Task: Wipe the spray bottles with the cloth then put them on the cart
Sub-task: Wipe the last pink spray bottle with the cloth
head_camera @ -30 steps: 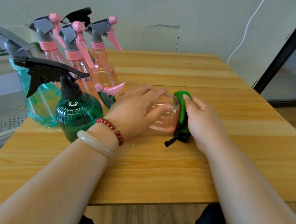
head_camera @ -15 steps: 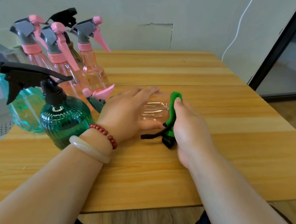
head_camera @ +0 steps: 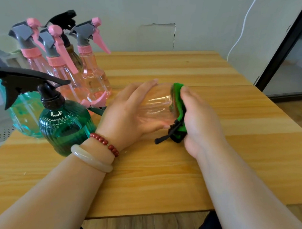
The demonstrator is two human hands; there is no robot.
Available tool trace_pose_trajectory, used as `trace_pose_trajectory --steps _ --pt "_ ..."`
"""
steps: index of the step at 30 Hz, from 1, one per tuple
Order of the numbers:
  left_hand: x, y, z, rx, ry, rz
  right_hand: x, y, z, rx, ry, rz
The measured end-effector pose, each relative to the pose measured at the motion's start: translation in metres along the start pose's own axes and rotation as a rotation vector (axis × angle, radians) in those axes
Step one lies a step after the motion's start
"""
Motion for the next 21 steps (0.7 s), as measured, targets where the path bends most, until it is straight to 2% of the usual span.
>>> trace_pose_trajectory --steps 5,7,12,17,21 --pt "-0.003 -0.009 -0.002 0.141 -0.109 -0.034 0.009 0.003 -0.004 0.065 0.082 0.123" --pt "-0.003 -0.009 -0.003 0.125 -0.089 -0.045 0.017 0.003 -0.004 0.111 0.12 0.2" --pt "0.005 -0.005 0.005 -0.048 0.141 0.005 0.043 0.03 -0.026 0.263 0.481 0.664" --pt "0.002 -0.001 0.003 -0.084 0.126 -0.037 0.033 0.012 -0.019 0.154 0.458 0.501" --pt "0.007 -0.001 0.007 -0.158 0.207 -0.017 0.04 0.036 -0.04 0.238 0.608 0.782"
Point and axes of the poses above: each hand's wrist, its own y-axis away from the middle knuckle, its own z-axis out of the back of the hand, x = y × z, the point moved 8 cm from there along -y, towards the middle knuckle, and after that the axes turned 3 degrees about x, right-handed, at the moved point
